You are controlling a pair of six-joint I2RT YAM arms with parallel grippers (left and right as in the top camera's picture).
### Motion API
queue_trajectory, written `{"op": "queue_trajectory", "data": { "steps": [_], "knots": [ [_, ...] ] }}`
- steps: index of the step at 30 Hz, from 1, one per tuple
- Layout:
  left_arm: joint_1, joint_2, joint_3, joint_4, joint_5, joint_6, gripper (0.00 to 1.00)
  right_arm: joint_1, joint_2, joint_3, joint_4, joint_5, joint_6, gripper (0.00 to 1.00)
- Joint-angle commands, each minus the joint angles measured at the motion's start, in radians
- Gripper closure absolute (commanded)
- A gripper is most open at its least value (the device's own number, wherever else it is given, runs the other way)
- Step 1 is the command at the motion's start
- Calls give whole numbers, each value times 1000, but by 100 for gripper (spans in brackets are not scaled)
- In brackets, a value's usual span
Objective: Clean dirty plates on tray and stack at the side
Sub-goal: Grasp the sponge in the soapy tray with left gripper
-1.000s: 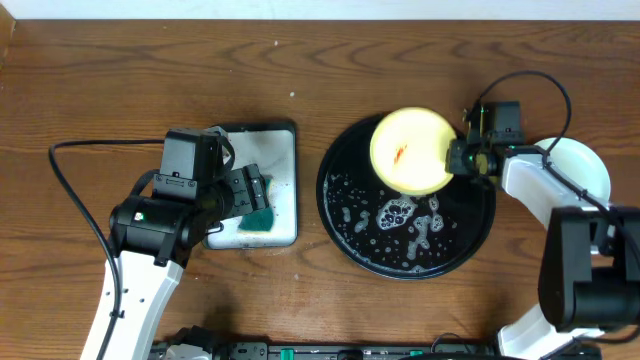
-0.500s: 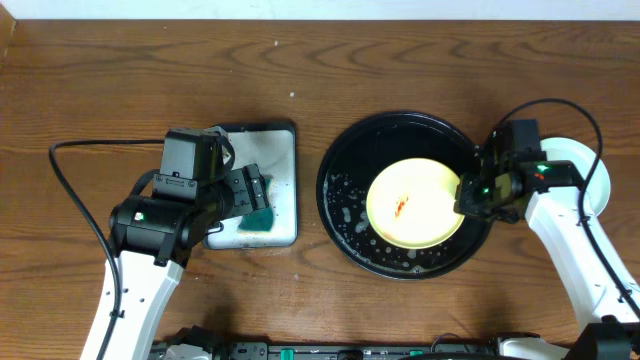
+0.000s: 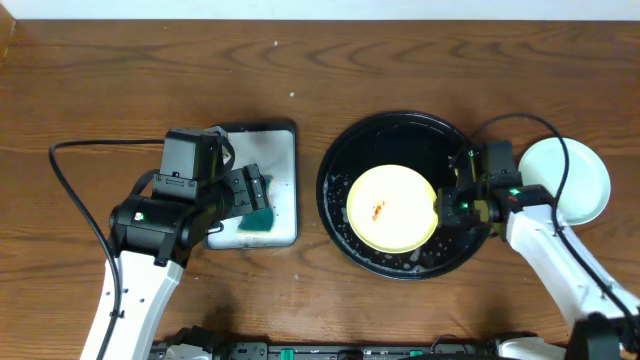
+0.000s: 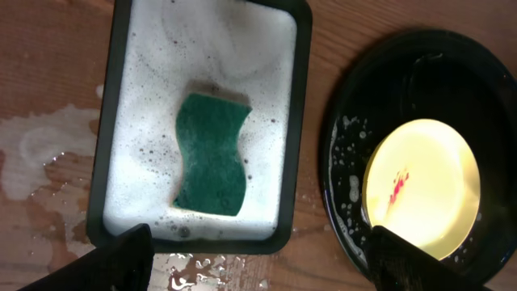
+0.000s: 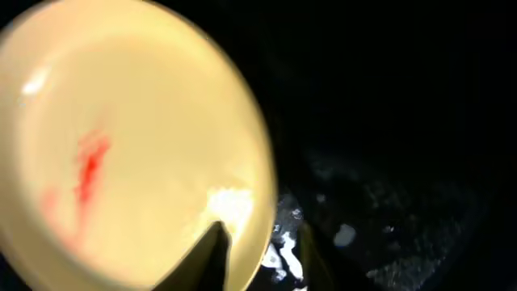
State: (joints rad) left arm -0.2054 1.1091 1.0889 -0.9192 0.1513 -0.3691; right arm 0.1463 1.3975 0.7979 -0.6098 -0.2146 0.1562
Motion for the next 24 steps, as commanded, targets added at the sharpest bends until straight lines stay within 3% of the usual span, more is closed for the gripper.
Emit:
{"op": "queue_trajectory", "data": {
  "steps": [1, 8, 12, 14, 22, 24],
  "knots": [
    [2, 20, -14, -3, -51, 3, 16, 13, -118, 77, -39, -113, -137, 64],
    [2, 195, -148, 133, -137, 3, 17, 13, -270, 79, -145, -135, -126, 63],
    [2, 341, -180, 215, -130, 3, 26, 13, -278, 79, -214, -145, -127, 63],
    [2, 410, -180, 256, -113, 12, 35, 13, -277, 79, -238, -146, -127, 62],
    [2, 592, -180, 359, 23, 47, 87, 13, -277, 79, -242, -144, -82, 62],
    [2, 592, -180, 356, 21, 48, 93, 13, -274, 79, -242, -140, -82, 61]
  ]
}}
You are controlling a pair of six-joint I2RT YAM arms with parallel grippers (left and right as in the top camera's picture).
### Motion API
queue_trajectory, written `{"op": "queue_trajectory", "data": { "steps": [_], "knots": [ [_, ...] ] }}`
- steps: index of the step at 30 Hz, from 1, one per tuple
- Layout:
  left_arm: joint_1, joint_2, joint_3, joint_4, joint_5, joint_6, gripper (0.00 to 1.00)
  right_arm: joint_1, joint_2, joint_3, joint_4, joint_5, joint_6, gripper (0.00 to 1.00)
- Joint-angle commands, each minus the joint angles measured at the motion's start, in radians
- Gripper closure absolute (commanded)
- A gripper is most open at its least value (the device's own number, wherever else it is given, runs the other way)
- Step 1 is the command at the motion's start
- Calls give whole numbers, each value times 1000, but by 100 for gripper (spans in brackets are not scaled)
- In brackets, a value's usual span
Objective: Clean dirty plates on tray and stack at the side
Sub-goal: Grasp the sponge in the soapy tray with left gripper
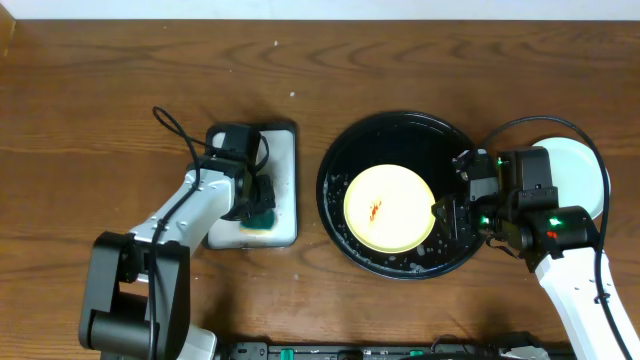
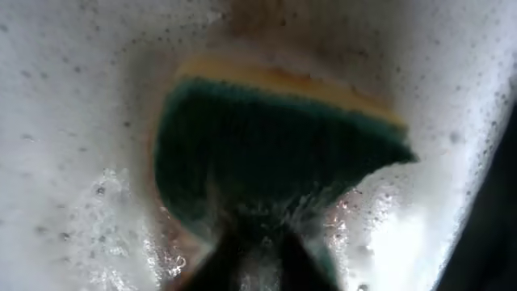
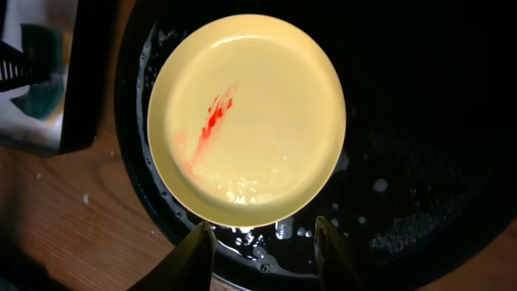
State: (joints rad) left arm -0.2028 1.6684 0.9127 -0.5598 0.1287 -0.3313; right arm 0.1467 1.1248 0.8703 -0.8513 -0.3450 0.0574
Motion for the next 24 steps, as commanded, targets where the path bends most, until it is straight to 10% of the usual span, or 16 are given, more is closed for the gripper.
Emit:
{"op": "queue_trajectory", "data": {
  "steps": [1, 5, 8, 12, 15, 21, 24],
  "knots": [
    [0, 27, -1, -13, 43, 10, 92, 12, 3, 6, 1, -11, 17, 61],
    [0, -16, 29, -65, 43, 10, 92, 12, 29, 6, 1, -11, 17, 63],
    [0, -60, 32, -87, 44, 9, 31, 12, 53, 6, 2, -11, 17, 65],
    [0, -74, 29, -119, 43, 10, 24, 12, 93, 6, 4, -6, 18, 65],
    [-2, -66, -2, -88, 43, 10, 30, 12, 140, 5, 19, 33, 43, 65],
    [-1, -39, -50, 6, 42, 23, 92, 12, 239, 5, 64, 34, 43, 67],
    [-1, -46, -43, -2, 39, 74, 93, 12, 278, 5, 80, 34, 43, 67]
  ]
}}
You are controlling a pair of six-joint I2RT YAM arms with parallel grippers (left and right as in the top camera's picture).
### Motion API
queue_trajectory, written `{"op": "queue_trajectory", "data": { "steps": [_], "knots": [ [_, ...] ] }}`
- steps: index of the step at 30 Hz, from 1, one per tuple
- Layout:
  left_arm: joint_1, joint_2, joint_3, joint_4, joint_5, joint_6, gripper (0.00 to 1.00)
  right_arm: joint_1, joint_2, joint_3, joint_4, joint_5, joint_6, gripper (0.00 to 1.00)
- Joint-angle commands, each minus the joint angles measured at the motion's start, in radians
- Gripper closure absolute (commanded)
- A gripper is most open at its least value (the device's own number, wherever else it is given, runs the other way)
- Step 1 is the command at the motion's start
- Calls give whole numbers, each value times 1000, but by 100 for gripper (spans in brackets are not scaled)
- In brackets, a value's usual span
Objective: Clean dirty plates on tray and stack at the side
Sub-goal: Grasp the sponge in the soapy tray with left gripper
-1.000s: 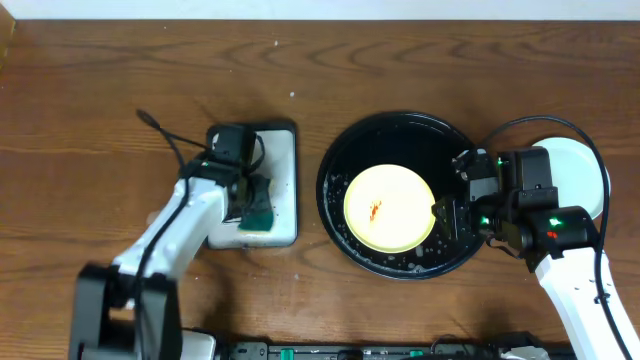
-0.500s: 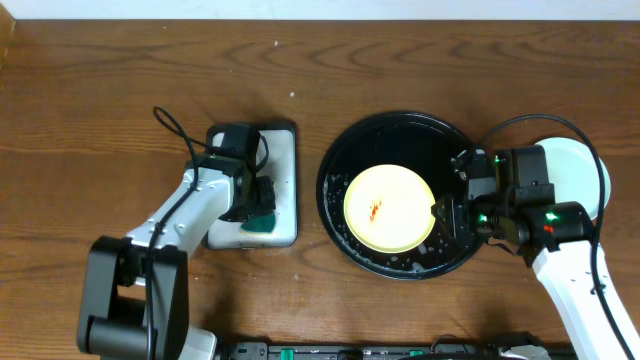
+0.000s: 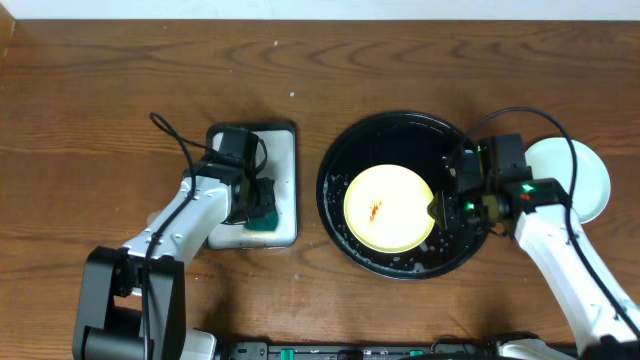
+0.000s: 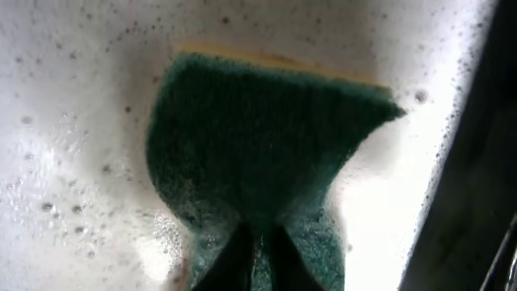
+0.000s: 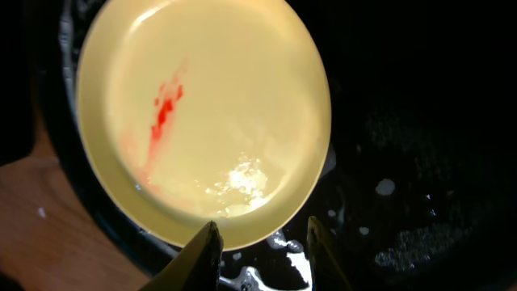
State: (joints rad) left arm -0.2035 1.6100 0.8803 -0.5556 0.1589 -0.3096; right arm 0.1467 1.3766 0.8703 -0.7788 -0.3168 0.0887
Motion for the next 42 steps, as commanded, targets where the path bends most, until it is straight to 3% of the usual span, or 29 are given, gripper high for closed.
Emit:
{"op": "queue_trajectory", "data": {
  "steps": [1, 9, 15, 17, 19, 22, 26, 28, 30, 42],
  "knots": [
    [0, 8, 0, -20, 9, 66, 92, 12, 40, 5, 12, 6, 11, 67],
    [-4, -70, 184, -243, 6, 90, 93, 12, 101, 5, 46, 6, 12, 68],
    [-5, -99, 182, -270, 6, 95, 93, 12, 101, 5, 45, 6, 11, 68],
    [-5, -91, 154, -257, 5, 94, 58, 12, 101, 5, 42, 6, 11, 68],
    [-5, -71, 116, -213, 6, 87, 48, 12, 101, 5, 42, 6, 12, 67],
    [-5, -28, 51, -117, 6, 64, 46, 12, 101, 5, 45, 6, 11, 66],
    [-5, 41, 14, -55, 6, 49, 47, 12, 101, 5, 47, 6, 11, 64],
    [-5, 74, 14, -44, 7, 49, 61, 12, 101, 5, 47, 24, 11, 64],
    [-5, 90, 14, -46, 6, 50, 92, 12, 101, 5, 47, 50, 12, 64],
    [-42, -86, 230, -274, 28, 55, 93, 12, 153, 4, 141, 77, 12, 67]
  ]
}}
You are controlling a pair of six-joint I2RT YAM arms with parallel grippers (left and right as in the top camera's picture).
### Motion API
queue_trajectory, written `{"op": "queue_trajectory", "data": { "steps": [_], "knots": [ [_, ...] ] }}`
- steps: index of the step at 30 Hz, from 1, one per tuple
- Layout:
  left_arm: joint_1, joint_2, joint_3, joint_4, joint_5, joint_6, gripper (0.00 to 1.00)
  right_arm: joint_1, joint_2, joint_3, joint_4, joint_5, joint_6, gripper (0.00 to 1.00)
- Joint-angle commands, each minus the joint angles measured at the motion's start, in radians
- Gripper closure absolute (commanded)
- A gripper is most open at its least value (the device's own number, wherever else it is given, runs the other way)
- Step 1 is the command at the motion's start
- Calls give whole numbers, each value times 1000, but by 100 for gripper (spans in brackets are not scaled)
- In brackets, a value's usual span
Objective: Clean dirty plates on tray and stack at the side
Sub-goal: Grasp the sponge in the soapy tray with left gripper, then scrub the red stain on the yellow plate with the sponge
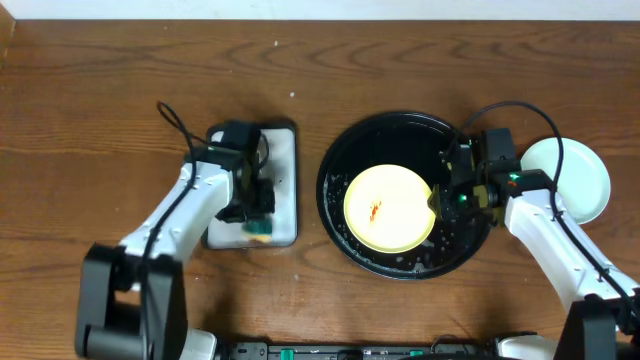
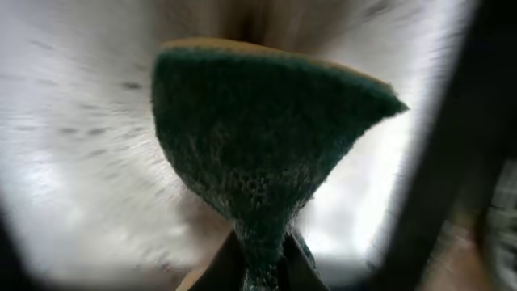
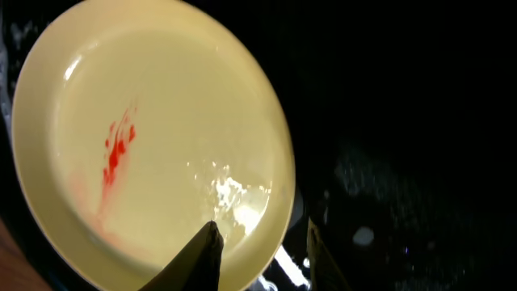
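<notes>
A pale yellow plate [image 1: 388,208] with a red smear [image 1: 377,208] lies in the round black tray [image 1: 405,130]. My right gripper [image 1: 441,200] is open at the plate's right rim. In the right wrist view one finger [image 3: 208,252] is over the plate [image 3: 145,137] and the other is outside its edge; the smear [image 3: 118,150] shows left of centre. My left gripper [image 1: 256,200] is shut on the green sponge [image 1: 260,232] over the soapy tray [image 1: 285,160]. Up close the sponge [image 2: 266,137] hangs pinched at its lower end by the gripper [image 2: 262,260].
A white plate [image 1: 570,180] sits on the table right of the black tray, behind my right arm. Suds and water drops lie in the black tray [image 3: 404,202]. White foam [image 2: 73,121] fills the rectangular tray. Cables run from both arms.
The left wrist view is now blurred and the sponge stands out from the foam, held in the shut left gripper. My right gripper is nearer the plate, its fingers either side of the right rim.
First my left gripper hung open above the sponge lying in the foam, and my right was low at the plate's rim. Then the left was down on the sponge and the right higher, open. Then the left pinched the sponge; now it holds it off the foam.
</notes>
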State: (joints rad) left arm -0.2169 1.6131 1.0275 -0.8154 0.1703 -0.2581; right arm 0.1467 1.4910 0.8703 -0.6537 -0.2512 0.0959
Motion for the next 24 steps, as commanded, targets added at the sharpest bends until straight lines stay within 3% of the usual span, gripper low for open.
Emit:
{"op": "queue_trajectory", "data": {
  "steps": [1, 9, 14, 24],
  "knots": [
    [-48, -109, 93, -13, 32, 3, 93, 12, 55, 4, 27, 12, 5, 67],
    [-260, -151, 95, 96, 110, -61, 92, 12, 199, 4, 53, 10, 21, 72],
    [-397, -59, 88, 229, 110, -169, 92, 12, 229, 4, 73, 10, 23, 99],
    [-575, 189, 88, 525, 111, -359, 93, 12, 234, 0, 79, 19, 46, 99]
  ]
}}
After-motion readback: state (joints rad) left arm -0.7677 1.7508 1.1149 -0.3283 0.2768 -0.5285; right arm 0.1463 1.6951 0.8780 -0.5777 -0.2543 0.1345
